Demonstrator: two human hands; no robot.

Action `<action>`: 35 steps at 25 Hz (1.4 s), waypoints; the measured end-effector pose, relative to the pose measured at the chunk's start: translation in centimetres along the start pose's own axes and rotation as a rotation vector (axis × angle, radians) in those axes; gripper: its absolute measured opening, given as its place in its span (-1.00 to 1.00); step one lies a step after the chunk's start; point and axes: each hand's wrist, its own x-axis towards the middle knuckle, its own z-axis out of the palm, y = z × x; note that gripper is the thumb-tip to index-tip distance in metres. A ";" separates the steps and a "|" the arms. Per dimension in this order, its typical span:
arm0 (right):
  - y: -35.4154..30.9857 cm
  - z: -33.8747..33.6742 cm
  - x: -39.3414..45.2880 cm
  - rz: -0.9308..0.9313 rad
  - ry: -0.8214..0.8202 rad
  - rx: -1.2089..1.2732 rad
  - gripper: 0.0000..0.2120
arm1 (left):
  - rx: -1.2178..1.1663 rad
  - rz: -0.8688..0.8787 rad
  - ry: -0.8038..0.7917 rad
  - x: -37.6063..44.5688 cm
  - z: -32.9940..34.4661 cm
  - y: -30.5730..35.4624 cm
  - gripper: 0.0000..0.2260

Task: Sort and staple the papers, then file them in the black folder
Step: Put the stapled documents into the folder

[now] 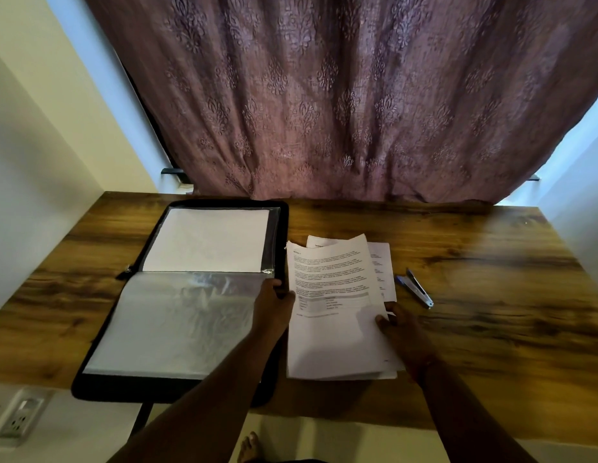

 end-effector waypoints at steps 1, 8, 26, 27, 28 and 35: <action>-0.1 0.0 0.0 -0.006 -0.006 -0.009 -0.73 | -0.054 -0.037 -0.026 0.2 0.0 -0.2 -0.71; -0.3 0.1 0.0 -0.034 -0.054 -0.028 -0.74 | -0.223 -0.090 -0.324 -0.5 0.0 -1.6 -0.72; -6.5 9.8 -3.5 0.153 -0.158 0.916 -0.69 | -0.920 -0.156 -0.176 -1.5 -4.6 -1.9 -0.74; -6.8 10.5 -3.5 0.148 -0.122 0.871 -0.70 | -0.921 -0.164 -0.199 -1.4 -5.0 -1.9 -0.74; -6.7 11.0 -3.3 0.124 -0.079 0.807 -0.70 | -0.917 -0.177 -0.216 -1.1 -5.3 -2.0 -0.74; -6.9 12.7 -3.3 -0.064 -0.037 0.551 -0.63 | -0.912 -0.183 -0.063 3.1 -10.4 -3.2 -0.75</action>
